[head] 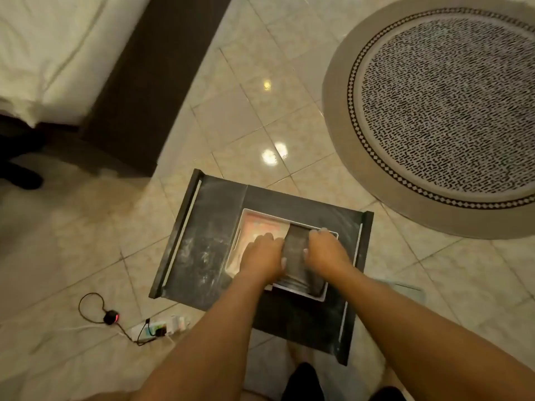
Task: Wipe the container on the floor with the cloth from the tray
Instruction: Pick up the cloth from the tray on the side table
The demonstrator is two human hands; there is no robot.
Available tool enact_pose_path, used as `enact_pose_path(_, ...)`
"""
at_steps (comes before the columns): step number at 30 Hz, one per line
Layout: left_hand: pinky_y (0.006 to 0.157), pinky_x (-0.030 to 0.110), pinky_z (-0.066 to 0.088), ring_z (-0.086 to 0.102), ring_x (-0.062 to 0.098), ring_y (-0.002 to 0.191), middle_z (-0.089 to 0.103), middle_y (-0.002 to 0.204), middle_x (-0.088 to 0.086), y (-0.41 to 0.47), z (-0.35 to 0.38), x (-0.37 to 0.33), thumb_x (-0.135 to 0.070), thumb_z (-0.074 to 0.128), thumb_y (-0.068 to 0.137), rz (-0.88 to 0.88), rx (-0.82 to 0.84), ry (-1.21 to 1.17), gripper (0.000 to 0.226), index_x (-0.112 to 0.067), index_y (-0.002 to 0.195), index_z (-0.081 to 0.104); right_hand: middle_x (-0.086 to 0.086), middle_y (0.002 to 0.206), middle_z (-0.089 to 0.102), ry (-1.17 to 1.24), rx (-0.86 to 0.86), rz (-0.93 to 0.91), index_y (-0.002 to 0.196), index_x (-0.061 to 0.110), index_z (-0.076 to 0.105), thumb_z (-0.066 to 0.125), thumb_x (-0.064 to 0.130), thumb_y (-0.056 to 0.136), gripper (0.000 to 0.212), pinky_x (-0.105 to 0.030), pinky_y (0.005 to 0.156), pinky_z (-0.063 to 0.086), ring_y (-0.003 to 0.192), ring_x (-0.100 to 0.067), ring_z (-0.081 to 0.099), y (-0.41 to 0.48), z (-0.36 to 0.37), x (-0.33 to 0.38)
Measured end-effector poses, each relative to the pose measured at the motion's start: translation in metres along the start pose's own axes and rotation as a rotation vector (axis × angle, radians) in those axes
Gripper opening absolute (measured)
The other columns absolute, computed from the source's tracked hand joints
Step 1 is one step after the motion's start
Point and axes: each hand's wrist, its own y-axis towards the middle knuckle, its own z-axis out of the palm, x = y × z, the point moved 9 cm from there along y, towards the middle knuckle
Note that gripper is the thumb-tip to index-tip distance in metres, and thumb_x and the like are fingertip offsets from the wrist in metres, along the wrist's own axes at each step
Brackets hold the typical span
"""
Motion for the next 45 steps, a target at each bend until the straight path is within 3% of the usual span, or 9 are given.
enact_pose_path(5, 0.082, 0.04, 0.042, 0.055, 0.031, 0.1, 0.059, 0.113, 0.01, 0.022, 0.0, -0.022, -0.026, 0.056, 0.093, 0.075, -0.054, 0.225, 0.026, -0.018, 0.117, 0.057, -0.015, 0.123, 0.061, -0.171, -0.058, 0.03, 0.123, 0.008, 0.056, 0.057, 0.006, 0.093, 0.03, -0.037, 0.084, 0.053, 0.111, -0.03, 0.059, 0.012, 0.004, -0.009)
enact_pose_path(13, 0.076, 0.037, 0.047, 0.067, 0.028, 0.093, 0.071, 0.103, 0.008, 0.052, 0.006, -0.052, -0.019, 0.059, 0.09, 0.213, -0.1, 0.439, 0.022, -0.014, 0.111, 0.06, -0.008, 0.106, 0.066, -0.401, -0.206, -0.095, 0.108, 0.012, 0.062, 0.06, 0.013, 0.092, 0.015, -0.037, 0.091, 0.047, 0.099, -0.024, 0.061, 0.023, 0.015, -0.002)
enact_pose_path(18, 0.066, 0.035, 0.035, 0.068, 0.029, 0.088, 0.072, 0.098, 0.008, 0.054, 0.015, -0.056, -0.013, 0.052, 0.093, 0.225, -0.133, 0.479, 0.018, -0.011, 0.11, 0.058, -0.008, 0.104, 0.064, -0.418, -0.231, -0.112, 0.102, 0.014, 0.063, 0.059, 0.015, 0.093, 0.011, -0.038, 0.093, 0.043, 0.098, -0.024, 0.058, 0.025, 0.023, -0.006)
enact_pose_path(25, 0.077, 0.036, 0.046, 0.061, 0.027, 0.099, 0.063, 0.109, 0.009, 0.05, 0.012, -0.06, -0.017, 0.063, 0.088, 0.241, -0.113, 0.324, 0.019, -0.013, 0.106, 0.064, -0.008, 0.112, 0.059, -0.199, -0.176, -0.127, 0.108, 0.014, 0.063, 0.061, 0.017, 0.091, 0.018, -0.038, 0.095, 0.043, 0.108, -0.026, 0.054, 0.012, 0.014, -0.004)
enact_pose_path(29, 0.082, 0.035, 0.041, 0.044, 0.026, 0.107, 0.049, 0.116, 0.009, 0.037, -0.003, -0.063, -0.021, 0.076, 0.078, 0.31, -0.186, 0.299, 0.024, -0.015, 0.1, 0.065, -0.004, 0.088, 0.061, 0.126, -0.079, -0.1, 0.103, 0.015, 0.062, 0.06, 0.016, 0.091, 0.013, -0.04, 0.076, 0.056, 0.088, -0.025, 0.065, -0.011, -0.001, -0.007)
enact_pose_path(34, 0.101, 0.043, 0.032, 0.047, 0.026, 0.115, 0.055, 0.118, 0.004, 0.008, -0.039, -0.071, -0.026, 0.071, 0.08, 0.379, -0.181, 0.291, 0.027, -0.022, 0.104, 0.059, -0.01, 0.096, 0.062, 0.159, -0.048, -0.123, 0.108, 0.016, 0.049, 0.062, 0.022, 0.088, 0.025, -0.035, 0.062, 0.047, 0.078, -0.024, 0.058, -0.034, -0.027, -0.013)
enact_pose_path(37, 0.088, 0.037, 0.039, 0.057, 0.025, 0.09, 0.062, 0.088, 0.0, -0.008, -0.064, -0.073, -0.03, 0.065, 0.087, 0.3, -0.079, 0.144, 0.018, -0.023, 0.091, 0.049, -0.006, 0.09, 0.061, 0.261, -0.06, -0.156, 0.093, 0.021, 0.044, 0.067, 0.021, 0.085, 0.024, -0.031, 0.057, 0.045, 0.076, -0.023, 0.059, -0.049, -0.056, -0.017)
enact_pose_path(40, 0.065, 0.033, 0.046, 0.056, 0.02, 0.077, 0.057, 0.081, -0.002, -0.019, -0.093, -0.075, -0.022, 0.072, 0.081, 0.217, -0.022, -0.105, 0.022, -0.023, 0.086, 0.05, -0.005, 0.091, 0.063, 0.359, -0.088, -0.155, 0.093, 0.023, 0.05, 0.071, 0.019, 0.082, 0.024, -0.035, 0.065, 0.052, 0.079, -0.022, 0.061, -0.066, -0.089, -0.031)
enact_pose_path(45, 0.071, 0.026, 0.049, 0.061, 0.019, 0.085, 0.065, 0.092, 0.012, -0.037, -0.129, -0.103, -0.014, 0.075, 0.081, 0.123, 0.047, -0.454, 0.015, -0.008, 0.094, 0.07, -0.001, 0.101, 0.063, 0.58, -0.134, -0.136, 0.108, 0.017, 0.067, 0.08, 0.016, 0.074, 0.036, -0.02, 0.065, 0.045, 0.09, -0.016, 0.06, -0.095, -0.148, -0.075)
